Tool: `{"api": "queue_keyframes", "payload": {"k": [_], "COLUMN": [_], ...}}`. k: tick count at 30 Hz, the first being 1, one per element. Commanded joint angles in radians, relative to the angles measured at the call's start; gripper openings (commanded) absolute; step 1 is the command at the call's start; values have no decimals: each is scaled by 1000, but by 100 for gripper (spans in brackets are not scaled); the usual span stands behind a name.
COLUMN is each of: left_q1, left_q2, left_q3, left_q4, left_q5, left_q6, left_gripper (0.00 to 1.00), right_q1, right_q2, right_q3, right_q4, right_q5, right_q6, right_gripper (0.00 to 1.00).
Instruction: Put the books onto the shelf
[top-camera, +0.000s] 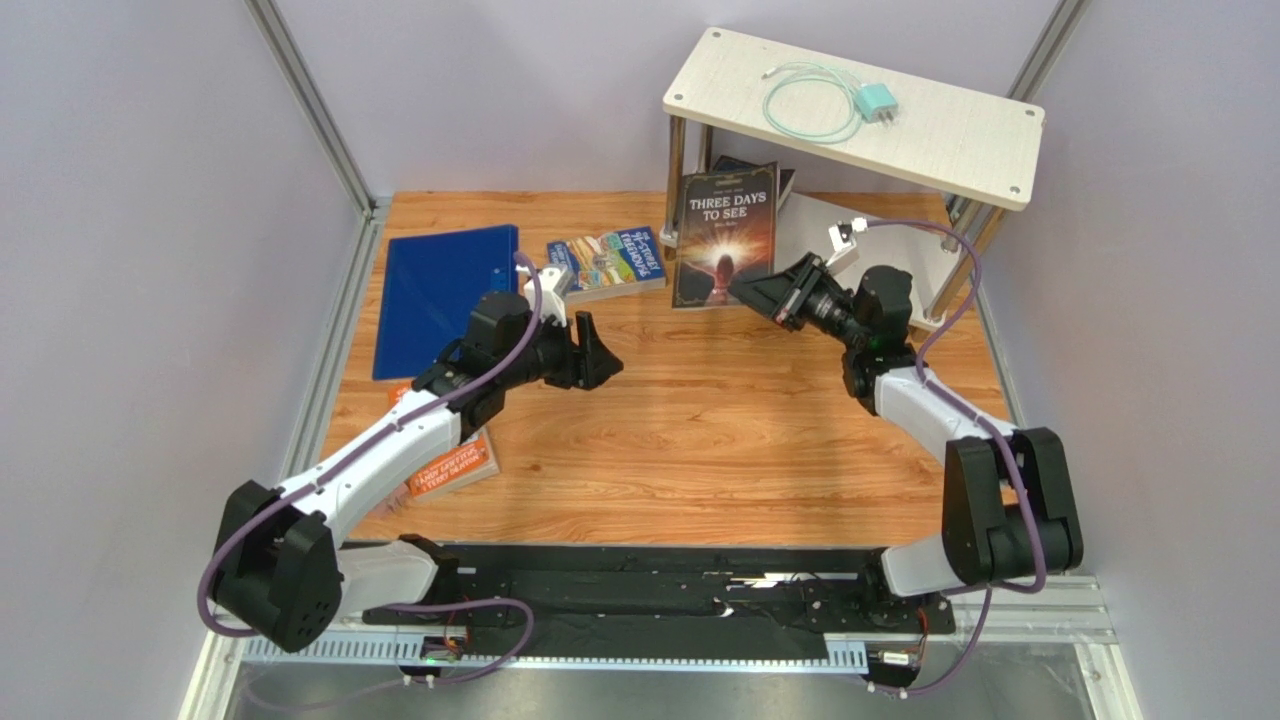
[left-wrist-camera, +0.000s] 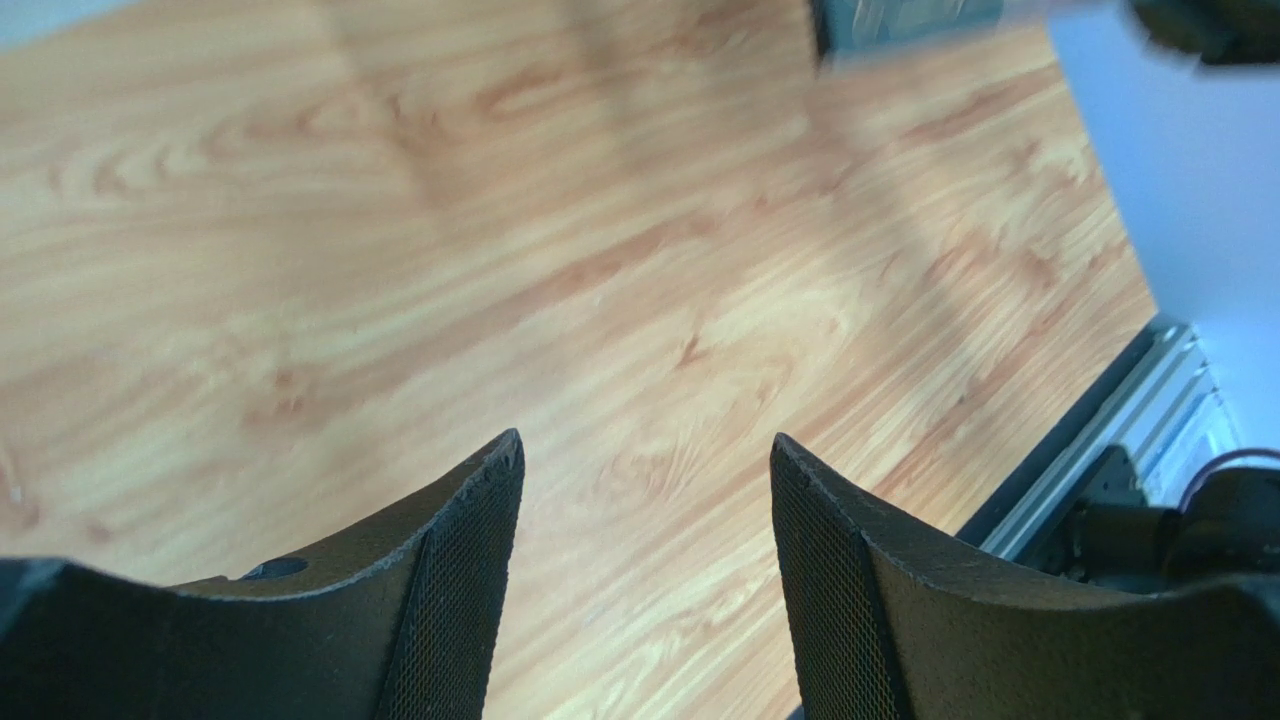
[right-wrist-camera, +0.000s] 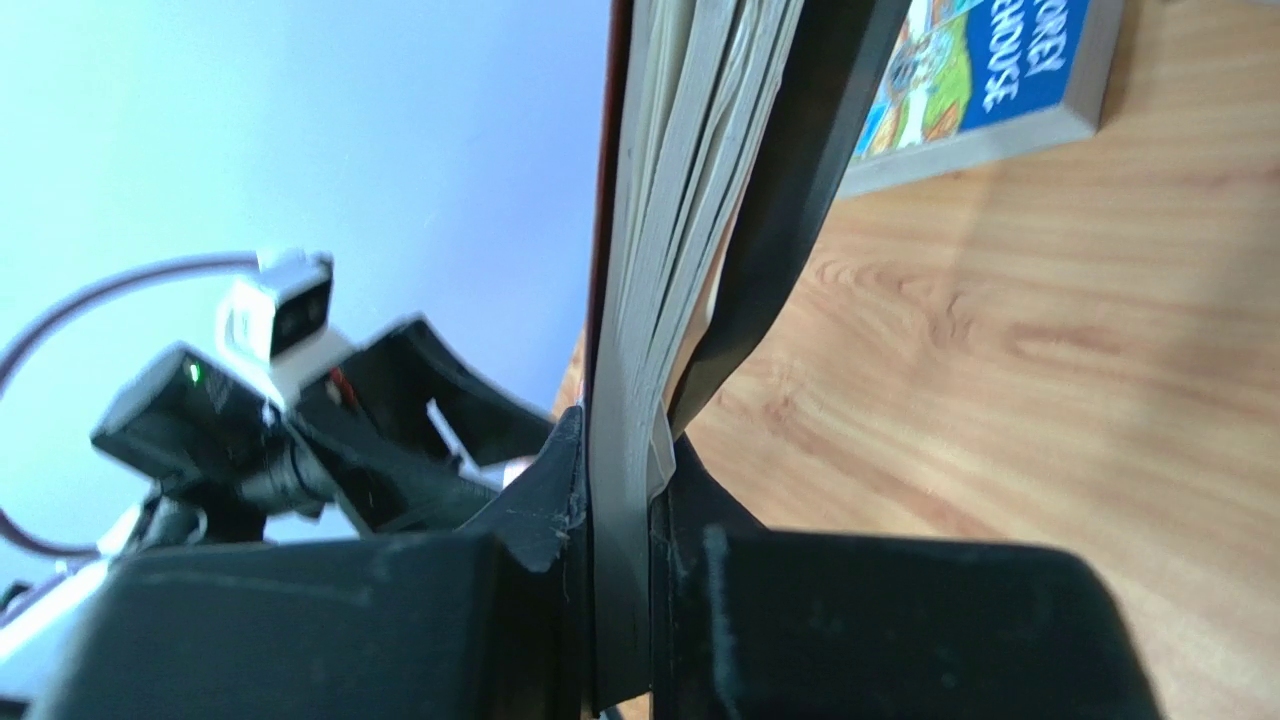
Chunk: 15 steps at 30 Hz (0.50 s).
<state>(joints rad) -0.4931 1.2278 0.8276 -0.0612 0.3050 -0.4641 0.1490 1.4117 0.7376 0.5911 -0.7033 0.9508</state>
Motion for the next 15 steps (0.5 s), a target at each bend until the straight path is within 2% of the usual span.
{"api": "queue_keyframes", "payload": {"k": [1,15], "left_q1": [4,4], "left_q2": [-89,-355], "left_q3": [-60,-209], "left_q4": [-9,-49], "left_q5": [-10,-18], "left_q6": [16,-1], "left_gripper": [67,66], "right_q1": [-25,-42], "right_q2": [82,383], "right_q3": [126,407], "right_q4": [59,75], "right_q5": [45,153], "right_q6": [-11,43], "right_gripper": [0,0]}}
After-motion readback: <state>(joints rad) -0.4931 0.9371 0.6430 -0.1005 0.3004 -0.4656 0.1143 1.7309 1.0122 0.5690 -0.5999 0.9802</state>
